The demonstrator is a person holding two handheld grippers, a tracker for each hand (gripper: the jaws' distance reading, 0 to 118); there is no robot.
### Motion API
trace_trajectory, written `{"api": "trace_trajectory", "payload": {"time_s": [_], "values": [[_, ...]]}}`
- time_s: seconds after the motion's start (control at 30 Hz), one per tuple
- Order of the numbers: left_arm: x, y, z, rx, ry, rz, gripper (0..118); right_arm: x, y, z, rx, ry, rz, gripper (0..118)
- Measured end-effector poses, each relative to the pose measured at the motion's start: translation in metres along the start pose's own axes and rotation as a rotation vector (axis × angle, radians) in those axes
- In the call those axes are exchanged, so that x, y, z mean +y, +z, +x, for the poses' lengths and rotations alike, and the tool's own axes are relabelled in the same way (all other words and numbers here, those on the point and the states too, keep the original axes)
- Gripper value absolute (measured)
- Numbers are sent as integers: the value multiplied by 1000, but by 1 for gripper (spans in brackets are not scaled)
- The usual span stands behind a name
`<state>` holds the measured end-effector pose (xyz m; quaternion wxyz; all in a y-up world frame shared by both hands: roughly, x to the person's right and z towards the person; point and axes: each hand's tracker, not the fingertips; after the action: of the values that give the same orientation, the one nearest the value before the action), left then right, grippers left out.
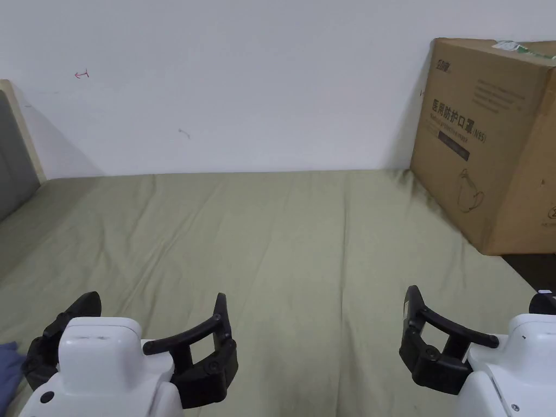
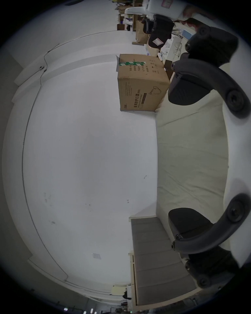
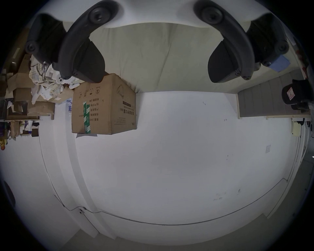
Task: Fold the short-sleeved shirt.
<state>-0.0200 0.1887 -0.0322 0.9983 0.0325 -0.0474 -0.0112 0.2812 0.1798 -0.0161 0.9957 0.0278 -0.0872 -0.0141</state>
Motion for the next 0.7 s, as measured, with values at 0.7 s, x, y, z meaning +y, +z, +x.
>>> {"api": "trace_trajectory", "payload": {"time_s": [0.7], "values": [[-1,-3,9,17,-56,16,118,-7,-4,-8,10,45,-38,118]]}}
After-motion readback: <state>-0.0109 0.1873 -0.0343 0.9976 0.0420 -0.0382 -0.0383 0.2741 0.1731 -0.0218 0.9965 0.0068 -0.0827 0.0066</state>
